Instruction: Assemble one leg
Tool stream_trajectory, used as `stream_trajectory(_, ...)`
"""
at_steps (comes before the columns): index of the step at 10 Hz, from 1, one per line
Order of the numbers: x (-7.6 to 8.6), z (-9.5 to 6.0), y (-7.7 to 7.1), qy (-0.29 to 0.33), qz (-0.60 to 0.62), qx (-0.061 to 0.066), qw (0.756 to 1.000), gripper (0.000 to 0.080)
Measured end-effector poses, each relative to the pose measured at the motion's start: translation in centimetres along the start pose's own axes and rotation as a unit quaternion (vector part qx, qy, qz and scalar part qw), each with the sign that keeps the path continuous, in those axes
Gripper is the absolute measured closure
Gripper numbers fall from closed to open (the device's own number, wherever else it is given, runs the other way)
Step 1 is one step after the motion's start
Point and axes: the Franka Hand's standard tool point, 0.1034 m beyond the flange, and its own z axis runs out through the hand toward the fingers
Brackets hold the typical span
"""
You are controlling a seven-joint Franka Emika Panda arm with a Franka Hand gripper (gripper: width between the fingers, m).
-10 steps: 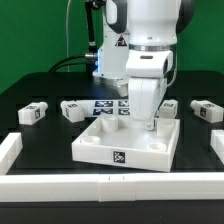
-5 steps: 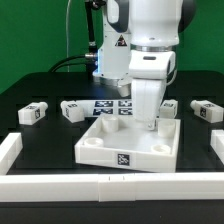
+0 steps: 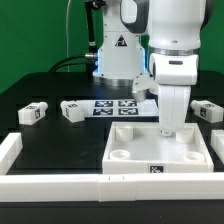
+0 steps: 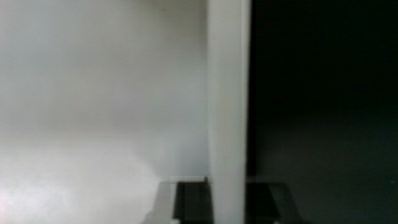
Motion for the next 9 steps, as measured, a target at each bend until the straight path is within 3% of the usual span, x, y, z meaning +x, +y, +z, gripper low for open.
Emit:
stream_trajectory(2, 0.1, 0.0, 0.1, -0.001, -0.001, 0.001, 1.0, 0.0741)
stream_trajectory(5, 2.1, -0.1, 1.8, 0.001, -0.016, -0.002, 1.0, 0.074)
stream_trajectory(9, 2.1, -0.1, 1.9, -0.005, -0.022, 0.0, 1.0, 0.074)
